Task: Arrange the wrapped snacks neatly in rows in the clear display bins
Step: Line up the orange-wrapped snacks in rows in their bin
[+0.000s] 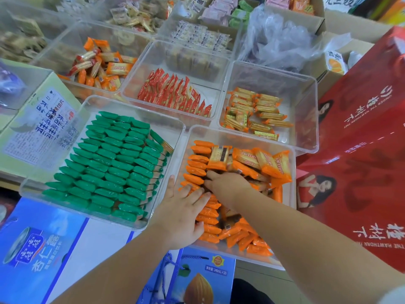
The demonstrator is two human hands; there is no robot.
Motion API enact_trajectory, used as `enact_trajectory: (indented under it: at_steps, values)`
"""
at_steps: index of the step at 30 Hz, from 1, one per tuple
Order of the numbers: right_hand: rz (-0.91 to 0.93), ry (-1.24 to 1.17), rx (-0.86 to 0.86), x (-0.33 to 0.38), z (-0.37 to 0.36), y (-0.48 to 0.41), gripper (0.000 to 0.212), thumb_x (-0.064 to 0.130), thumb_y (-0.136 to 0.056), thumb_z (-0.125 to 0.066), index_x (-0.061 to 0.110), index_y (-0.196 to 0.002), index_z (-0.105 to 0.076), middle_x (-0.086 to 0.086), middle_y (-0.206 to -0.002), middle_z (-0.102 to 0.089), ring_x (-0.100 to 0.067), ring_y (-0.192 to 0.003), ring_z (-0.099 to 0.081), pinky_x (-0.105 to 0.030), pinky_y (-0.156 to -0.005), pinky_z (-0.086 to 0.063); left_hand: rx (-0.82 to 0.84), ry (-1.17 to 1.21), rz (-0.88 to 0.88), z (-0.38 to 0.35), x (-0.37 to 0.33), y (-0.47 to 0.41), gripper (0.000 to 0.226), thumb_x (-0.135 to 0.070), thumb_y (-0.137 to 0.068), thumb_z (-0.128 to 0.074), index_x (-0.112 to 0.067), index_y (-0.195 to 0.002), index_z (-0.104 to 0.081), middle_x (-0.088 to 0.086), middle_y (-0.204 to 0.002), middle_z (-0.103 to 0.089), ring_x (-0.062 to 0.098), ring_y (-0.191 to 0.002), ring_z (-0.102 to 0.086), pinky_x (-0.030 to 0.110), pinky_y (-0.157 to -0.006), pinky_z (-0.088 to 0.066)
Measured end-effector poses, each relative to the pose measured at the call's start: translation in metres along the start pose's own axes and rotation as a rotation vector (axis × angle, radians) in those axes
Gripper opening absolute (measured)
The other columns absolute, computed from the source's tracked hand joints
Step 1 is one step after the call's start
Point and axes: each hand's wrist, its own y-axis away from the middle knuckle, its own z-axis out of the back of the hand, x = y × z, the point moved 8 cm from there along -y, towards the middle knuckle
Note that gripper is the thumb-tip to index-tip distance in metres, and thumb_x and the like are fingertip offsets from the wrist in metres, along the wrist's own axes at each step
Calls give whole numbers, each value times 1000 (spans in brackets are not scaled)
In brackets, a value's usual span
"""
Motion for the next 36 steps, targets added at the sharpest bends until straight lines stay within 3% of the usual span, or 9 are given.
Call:
enact_trajectory:
  at_steps: [5,9,16,22,25,27,29,32,36]
  values:
    - [-125,25,-61,-5,-7,0,33,16,-99,-50,22,-132,-54,-9,-137,-33,-32,-97,-57,-39,-57,-40,-2,3,-12,-1,-2,-1,72,-58,-86,-43,-28,-151,-42,-3,-150,-48,30,-138,-41,66,-117,12]
    - [-98,29,-127,-6,-5,-2,39,15,-96,-57,21,-134,-52,-5,-139,-37,-31,-105,-56,-38,-60,-43,3,2,-10,0,-1,-1,71,-59,-86,-42,-29,-151,-43,-2,-152,-47,30,-139,-39,65,-117,16]
    - [-115,12,-113,-11,4,-1,39,9,-93,-60,19,-130,-55,-5,-128,-46,-31,-102,-59,-40,-58,-45,15,6,4,0,0,0,72,-59,-88,-37,-31,-155,-35,-3,-158,-39,29,-143,-33,65,-116,19]
    - [-50,-73,-345,-16,22,22,32,18,-96,-51,16,-127,-52,-4,-124,-58,-29,-106,-56,-38,-78,-48,4,15,5,1,0,0,71,-59,-88,-40,-30,-152,-39,-3,-155,-43,28,-142,-35,67,-118,11]
    - [-63,-277,-350,-21,28,26,26,24,-102,-50,15,-126,-55,-5,-121,-61,-28,-108,-56,-39,-82,-51,4,19,5,2,0,0,71,-59,-87,-41,-30,-152,-39,-3,-155,-42,28,-142,-35,66,-118,12]
    - [-110,-415,-340,-25,31,28,26,30,-104,-48,13,-121,-57,-9,-113,-64,-30,-102,-59,-40,-78,-49,6,24,8,2,0,0,72,-59,-87,-40,-31,-152,-38,-3,-156,-40,27,-142,-34,66,-118,13]
    - [-151,-493,-411,-28,39,33,22,31,-103,-49,11,-106,-57,-10,-96,-65,-31,-88,-60,-37,-65,-41,6,29,8,2,0,0,71,-60,-86,-41,-31,-151,-39,-2,-157,-40,27,-142,-35,65,-118,12]
    - [-186,-623,-442,-28,39,37,19,29,-102,-52,14,-91,-52,-4,-81,-57,-28,-75,-56,-35,-57,-30,-1,29,5,3,0,0,71,-60,-85,-42,-31,-150,-42,-1,-155,-42,26,-140,-37,64,-118,13]
    - [-200,-689,-257,-21,12,37,24,26,-101,-54,13,-118,-65,-10,-108,-68,-30,-99,-63,-40,-78,-51,-4,34,14,4,0,0,69,-59,-85,-44,-31,-148,-45,0,-150,-46,27,-139,-41,65,-119,6]
